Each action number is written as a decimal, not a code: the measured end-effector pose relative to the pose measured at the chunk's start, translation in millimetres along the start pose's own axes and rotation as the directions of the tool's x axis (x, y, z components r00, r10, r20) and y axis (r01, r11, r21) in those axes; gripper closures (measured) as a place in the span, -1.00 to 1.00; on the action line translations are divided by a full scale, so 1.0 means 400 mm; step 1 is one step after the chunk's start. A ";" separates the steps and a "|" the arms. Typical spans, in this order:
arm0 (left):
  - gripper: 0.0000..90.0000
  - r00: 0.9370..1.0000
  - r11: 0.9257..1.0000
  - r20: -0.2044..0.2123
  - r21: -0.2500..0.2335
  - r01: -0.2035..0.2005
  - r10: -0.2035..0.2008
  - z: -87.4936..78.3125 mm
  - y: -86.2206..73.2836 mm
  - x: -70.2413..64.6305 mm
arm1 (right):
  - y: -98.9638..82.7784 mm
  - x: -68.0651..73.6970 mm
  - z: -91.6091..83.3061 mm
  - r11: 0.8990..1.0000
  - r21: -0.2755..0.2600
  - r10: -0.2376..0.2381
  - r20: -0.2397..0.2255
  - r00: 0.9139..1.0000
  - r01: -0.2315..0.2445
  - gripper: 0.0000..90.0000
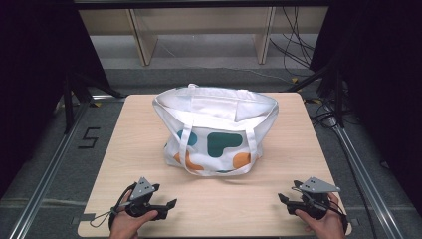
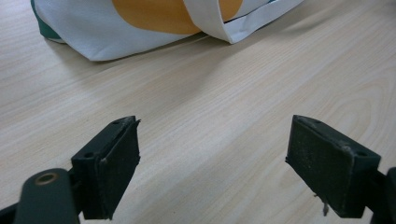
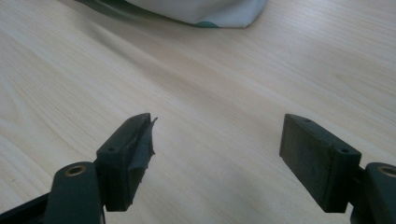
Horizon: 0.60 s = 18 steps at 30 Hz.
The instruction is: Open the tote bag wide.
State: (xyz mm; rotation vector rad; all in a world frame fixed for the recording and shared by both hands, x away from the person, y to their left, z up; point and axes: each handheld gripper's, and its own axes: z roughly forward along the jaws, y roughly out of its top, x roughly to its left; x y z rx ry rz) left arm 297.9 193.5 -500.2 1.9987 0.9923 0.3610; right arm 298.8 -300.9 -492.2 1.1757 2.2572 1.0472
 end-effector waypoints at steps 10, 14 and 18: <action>-0.62 1.000 1.000 -0.005 -0.017 0.020 -0.020 -0.003 0.001 -0.002 | 0.000 0.000 -0.002 1.000 -0.003 -0.014 0.018 1.000 0.014 -0.40; -0.61 1.000 0.999 0.006 -0.022 0.023 -0.023 -0.002 0.001 -0.002 | -0.001 0.000 -0.002 1.000 -0.006 -0.012 0.018 1.000 0.012 -0.42; -0.60 0.999 0.999 0.015 -0.027 0.029 -0.028 -0.005 0.005 -0.001 | 0.001 -0.002 -0.001 1.000 -0.010 0.001 0.003 1.000 -0.001 -0.49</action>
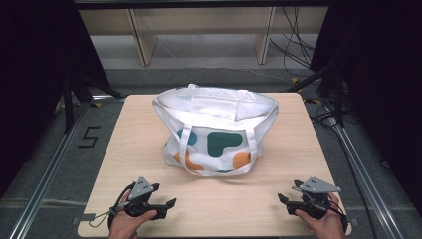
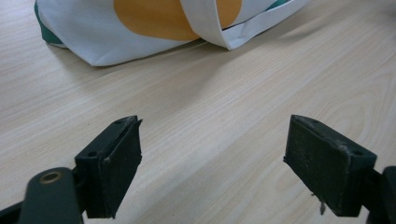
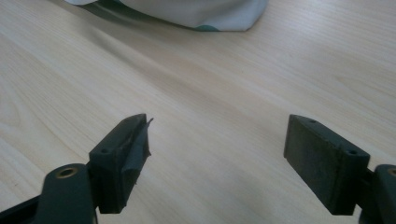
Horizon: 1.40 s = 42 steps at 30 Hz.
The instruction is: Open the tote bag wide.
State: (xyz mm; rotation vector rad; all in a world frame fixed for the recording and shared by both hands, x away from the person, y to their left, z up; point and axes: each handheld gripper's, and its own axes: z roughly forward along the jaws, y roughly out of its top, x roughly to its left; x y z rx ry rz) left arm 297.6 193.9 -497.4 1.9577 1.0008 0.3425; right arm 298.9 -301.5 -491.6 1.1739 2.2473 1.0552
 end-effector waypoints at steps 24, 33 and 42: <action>0.74 0.998 0.980 0.030 -0.192 -0.043 0.049 -0.061 0.349 0.065 | 0.263 -0.006 -0.014 0.971 -0.139 -0.203 -0.070 0.977 0.192 0.74; 0.93 0.996 0.978 -0.027 -0.185 -0.092 0.089 -0.017 0.537 0.092 | 0.449 -0.030 -0.001 0.946 -0.206 -0.261 -0.038 0.965 0.248 0.99; 0.90 0.994 0.995 -0.107 -0.089 -0.044 0.034 0.088 0.629 0.182 | 0.606 -0.089 0.095 0.956 -0.126 -0.264 0.033 0.964 0.266 0.99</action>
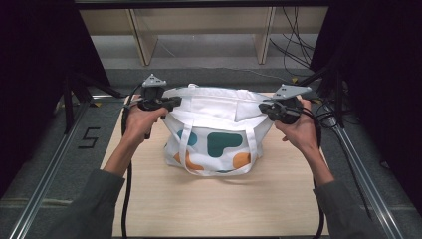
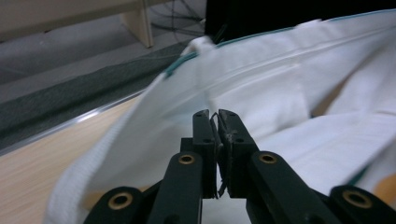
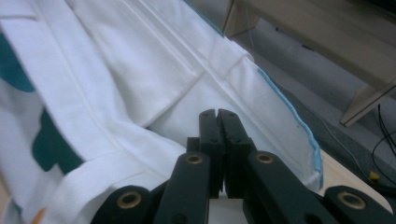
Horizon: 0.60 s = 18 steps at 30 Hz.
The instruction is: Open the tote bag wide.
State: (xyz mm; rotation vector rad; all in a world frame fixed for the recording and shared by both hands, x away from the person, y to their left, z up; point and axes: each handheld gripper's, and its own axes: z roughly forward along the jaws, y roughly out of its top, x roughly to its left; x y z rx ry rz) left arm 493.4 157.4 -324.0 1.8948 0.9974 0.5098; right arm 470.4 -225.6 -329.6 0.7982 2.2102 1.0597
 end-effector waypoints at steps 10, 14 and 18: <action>0.92 0.995 0.968 -0.073 0.236 0.083 -0.067 0.134 -0.129 0.081 | -0.075 -0.030 0.149 0.970 0.230 0.077 0.038 0.996 -0.083 1.00; 0.94 0.994 0.956 -0.060 0.276 0.101 -0.088 0.158 -0.182 0.090 | -0.125 -0.014 0.199 0.944 0.321 0.077 0.027 0.997 -0.082 1.00; 0.98 0.992 0.935 -0.052 0.330 0.130 -0.119 0.160 -0.253 0.122 | -0.174 -0.005 0.236 0.925 0.360 0.140 -0.020 0.990 -0.123 1.00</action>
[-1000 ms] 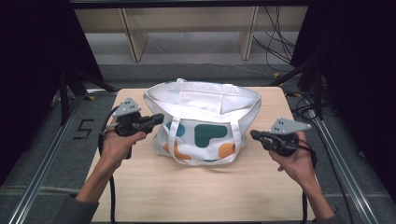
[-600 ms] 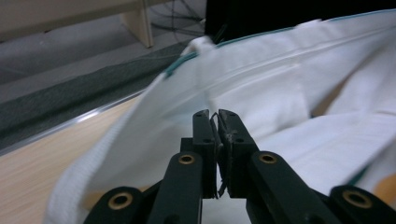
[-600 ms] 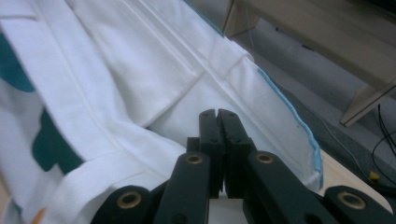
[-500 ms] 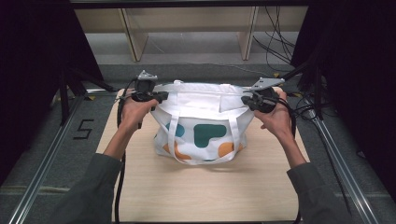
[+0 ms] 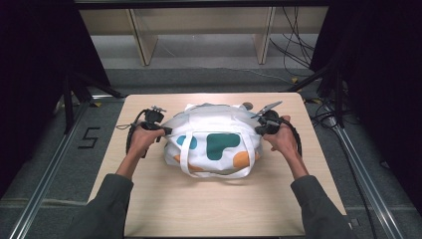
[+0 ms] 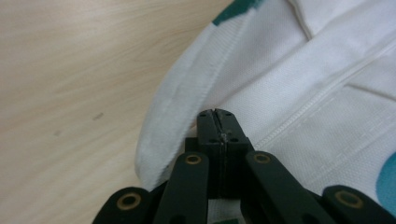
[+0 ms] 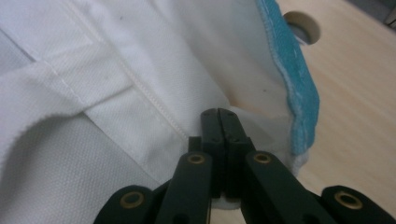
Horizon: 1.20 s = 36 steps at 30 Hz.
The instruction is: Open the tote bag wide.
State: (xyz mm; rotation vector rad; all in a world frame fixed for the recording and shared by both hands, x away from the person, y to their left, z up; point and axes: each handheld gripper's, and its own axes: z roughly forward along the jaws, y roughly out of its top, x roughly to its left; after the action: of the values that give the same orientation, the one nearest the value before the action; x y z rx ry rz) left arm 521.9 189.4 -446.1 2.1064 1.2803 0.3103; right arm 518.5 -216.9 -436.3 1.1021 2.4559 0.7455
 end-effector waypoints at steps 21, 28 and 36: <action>0.92 0.996 0.994 0.071 -0.097 -0.051 0.058 -0.027 0.058 -0.085 | 0.178 0.069 0.032 0.990 -0.140 0.000 -0.081 0.997 -0.011 1.00; 0.91 0.995 0.991 0.078 -0.122 -0.057 0.067 -0.029 0.081 -0.091 | 0.162 0.075 0.033 0.996 -0.074 -0.058 -0.224 0.973 0.043 1.00; 0.90 0.994 0.991 0.102 -0.134 -0.030 0.044 -0.022 0.094 -0.106 | 0.073 0.159 -0.053 0.980 -0.058 -0.200 -0.351 0.915 0.191 1.00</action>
State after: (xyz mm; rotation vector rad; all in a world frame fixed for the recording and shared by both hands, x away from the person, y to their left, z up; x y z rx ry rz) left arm 523.0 144.8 -410.4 2.0085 1.1303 0.2887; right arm 484.1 -158.5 -408.2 0.7470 2.7946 0.9773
